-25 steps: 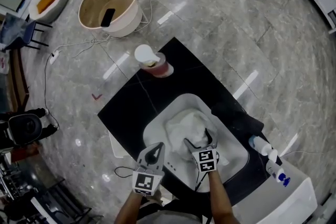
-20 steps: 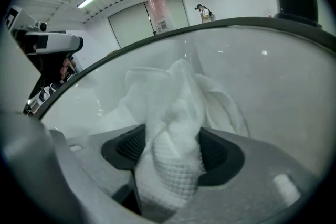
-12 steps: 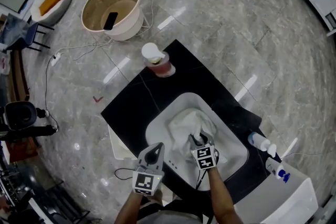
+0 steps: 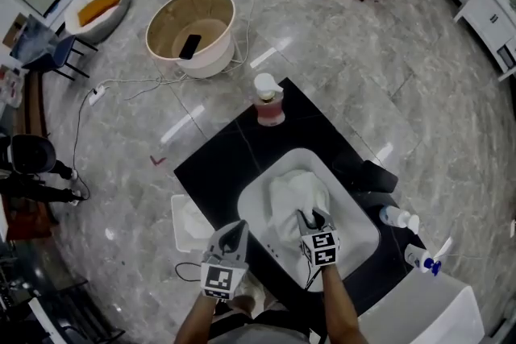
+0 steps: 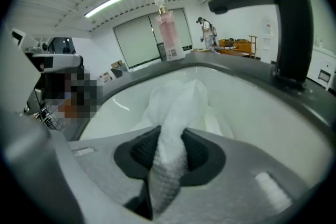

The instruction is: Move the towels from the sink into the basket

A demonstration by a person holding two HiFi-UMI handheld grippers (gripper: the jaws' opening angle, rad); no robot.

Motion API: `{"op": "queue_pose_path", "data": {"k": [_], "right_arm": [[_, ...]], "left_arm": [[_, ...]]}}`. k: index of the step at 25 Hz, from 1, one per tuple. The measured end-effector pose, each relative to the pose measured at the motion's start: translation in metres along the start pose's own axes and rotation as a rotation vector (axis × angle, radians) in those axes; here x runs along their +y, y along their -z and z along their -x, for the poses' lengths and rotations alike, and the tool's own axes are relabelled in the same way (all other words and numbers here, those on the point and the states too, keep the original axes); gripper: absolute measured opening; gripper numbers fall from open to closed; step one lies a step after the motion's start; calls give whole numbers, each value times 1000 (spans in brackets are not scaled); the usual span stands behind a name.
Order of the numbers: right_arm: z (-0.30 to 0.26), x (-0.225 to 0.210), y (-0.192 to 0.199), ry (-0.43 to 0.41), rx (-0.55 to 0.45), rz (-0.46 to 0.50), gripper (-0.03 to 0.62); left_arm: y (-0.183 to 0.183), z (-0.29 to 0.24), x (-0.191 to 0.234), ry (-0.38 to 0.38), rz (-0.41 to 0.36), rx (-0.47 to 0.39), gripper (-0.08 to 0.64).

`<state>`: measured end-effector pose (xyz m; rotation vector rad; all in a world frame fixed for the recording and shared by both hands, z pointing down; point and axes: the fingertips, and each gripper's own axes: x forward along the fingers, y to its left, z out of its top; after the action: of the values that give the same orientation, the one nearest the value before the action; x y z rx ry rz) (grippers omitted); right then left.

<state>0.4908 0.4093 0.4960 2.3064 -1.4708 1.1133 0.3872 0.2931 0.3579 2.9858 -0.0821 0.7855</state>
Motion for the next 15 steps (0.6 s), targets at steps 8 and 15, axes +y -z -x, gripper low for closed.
{"op": "queue_pose_path", "data": {"k": [8, 15], "right_arm": [[62, 45, -57, 30, -168, 11, 98], [134, 104, -101, 52, -301, 55, 98]], "left_arm": [[-18, 63, 16, -52, -22, -79, 9], [-39, 137, 28, -92, -39, -153, 9]]}}
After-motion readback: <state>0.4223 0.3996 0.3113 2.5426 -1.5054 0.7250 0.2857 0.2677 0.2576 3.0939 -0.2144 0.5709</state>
